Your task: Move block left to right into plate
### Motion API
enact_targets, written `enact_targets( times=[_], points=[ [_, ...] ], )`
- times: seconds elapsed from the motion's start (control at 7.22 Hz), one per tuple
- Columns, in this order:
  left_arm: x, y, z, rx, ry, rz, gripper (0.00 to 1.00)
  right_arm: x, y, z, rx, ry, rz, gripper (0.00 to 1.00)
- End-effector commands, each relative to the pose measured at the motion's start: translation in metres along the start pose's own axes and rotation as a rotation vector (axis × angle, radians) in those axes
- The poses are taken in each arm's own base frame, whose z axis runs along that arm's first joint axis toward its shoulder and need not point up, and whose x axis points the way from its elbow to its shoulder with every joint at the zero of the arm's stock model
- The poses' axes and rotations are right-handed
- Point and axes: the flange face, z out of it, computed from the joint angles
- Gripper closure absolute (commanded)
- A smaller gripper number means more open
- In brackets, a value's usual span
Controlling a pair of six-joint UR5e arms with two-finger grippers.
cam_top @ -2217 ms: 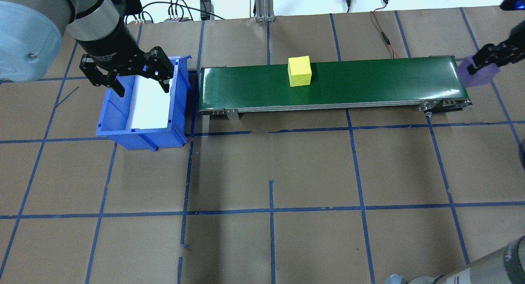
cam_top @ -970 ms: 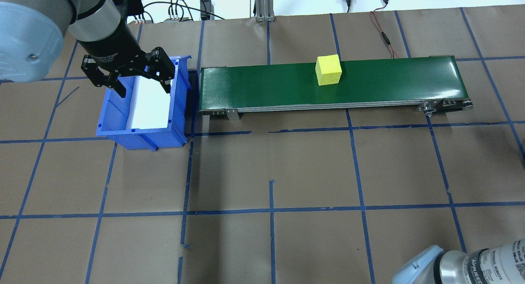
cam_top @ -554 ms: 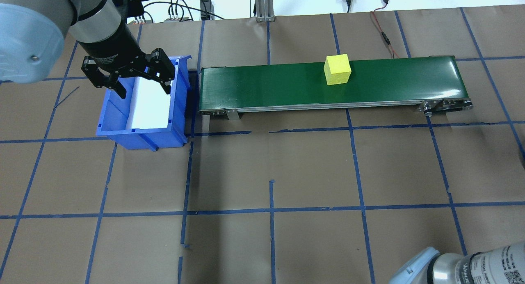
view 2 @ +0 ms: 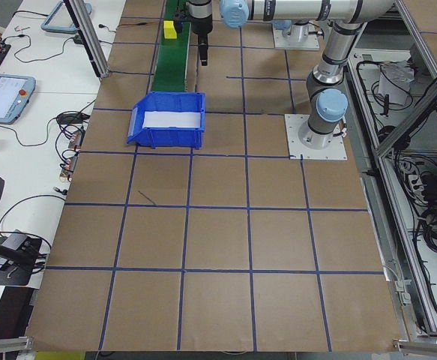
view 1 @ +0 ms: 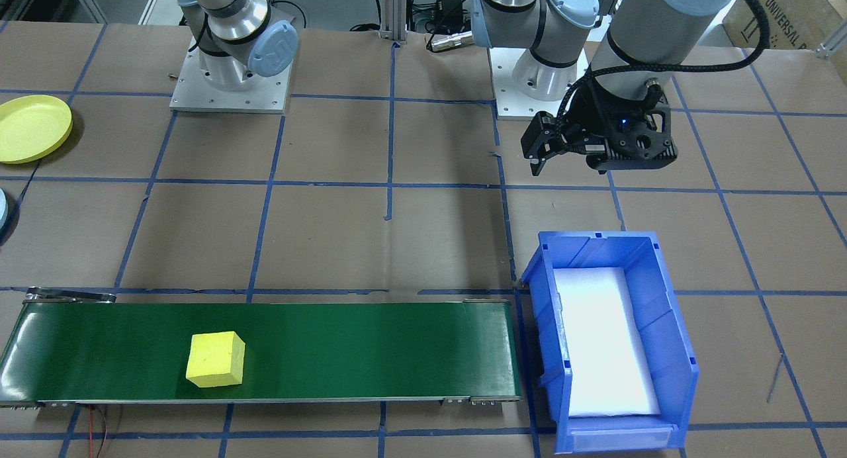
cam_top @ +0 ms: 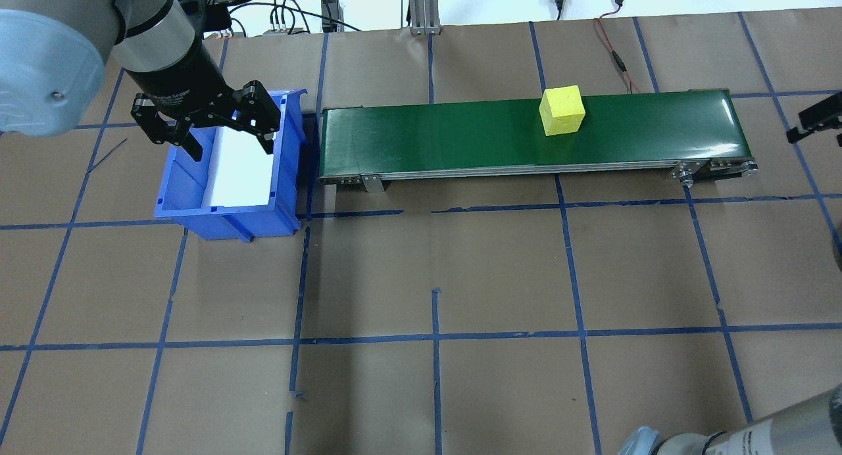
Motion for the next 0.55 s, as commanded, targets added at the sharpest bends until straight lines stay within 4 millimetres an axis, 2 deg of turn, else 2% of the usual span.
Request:
enact_targets(
  times=[0.0,0.14,0.28,0.42],
  points=[
    [0.0,0.0,0.0,0.002,-0.002,0.0,0.0,-0.108,-0.052,0.013,0.09,-0.109,-0.036,0.0],
    [0.0,-0.001,-0.001,0.006,-0.003,0.0,0.0,-0.161,-0.073,0.012,0.155,-0.101,-0.089,0.0],
    [0.0,-0.001,-0.009,0.018,-0.004,0.0,0.0,-0.175,-0.085,0.028,0.18,-0.107,-0.129,0.0],
    [0.0,0.0,-0.008,0.017,-0.004,0.0,0.0,-0.197,-0.091,0.037,0.213,-0.078,-0.263,0.0]
  ],
)
